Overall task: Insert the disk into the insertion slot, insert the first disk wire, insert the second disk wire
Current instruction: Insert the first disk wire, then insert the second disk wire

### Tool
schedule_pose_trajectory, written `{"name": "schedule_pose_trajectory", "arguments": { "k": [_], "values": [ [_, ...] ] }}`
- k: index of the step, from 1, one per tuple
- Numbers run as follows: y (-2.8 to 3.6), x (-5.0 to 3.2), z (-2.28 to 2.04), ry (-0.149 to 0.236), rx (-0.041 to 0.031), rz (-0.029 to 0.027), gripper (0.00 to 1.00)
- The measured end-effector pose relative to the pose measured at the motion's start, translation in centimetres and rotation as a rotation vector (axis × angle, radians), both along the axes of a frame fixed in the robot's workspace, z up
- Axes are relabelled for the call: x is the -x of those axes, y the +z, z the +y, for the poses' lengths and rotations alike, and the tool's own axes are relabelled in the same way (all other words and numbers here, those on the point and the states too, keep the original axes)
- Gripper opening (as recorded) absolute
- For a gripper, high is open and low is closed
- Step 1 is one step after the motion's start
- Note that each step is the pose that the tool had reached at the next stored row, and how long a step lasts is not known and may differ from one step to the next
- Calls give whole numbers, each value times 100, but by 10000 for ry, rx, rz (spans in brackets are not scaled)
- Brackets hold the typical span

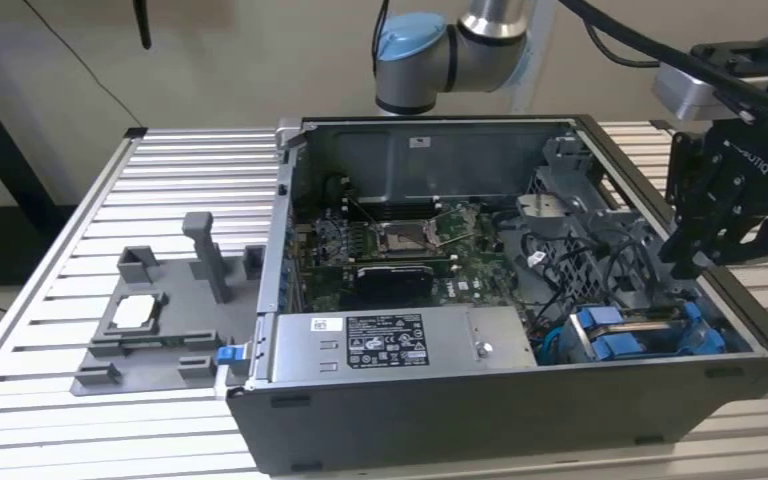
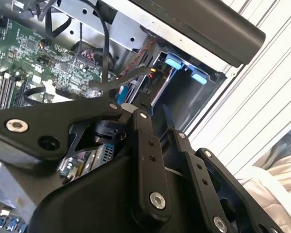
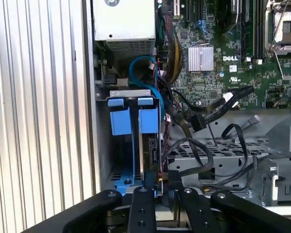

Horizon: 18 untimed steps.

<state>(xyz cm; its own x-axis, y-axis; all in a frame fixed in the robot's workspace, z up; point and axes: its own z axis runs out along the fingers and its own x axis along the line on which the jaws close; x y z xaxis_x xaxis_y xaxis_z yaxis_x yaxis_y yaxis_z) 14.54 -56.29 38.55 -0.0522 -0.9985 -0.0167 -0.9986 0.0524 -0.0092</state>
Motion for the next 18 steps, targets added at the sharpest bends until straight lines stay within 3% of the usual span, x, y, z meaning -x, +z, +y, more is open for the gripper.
{"name": "schedule_pose_trajectory", "arguments": {
  "k": [6,13,18],
  "values": [
    [13,91,10,-84,-3,-85,27],
    [13,176,60,-155,-3,-107,27],
    [13,233,138,-163,-2,-114,27]
  ]
}}
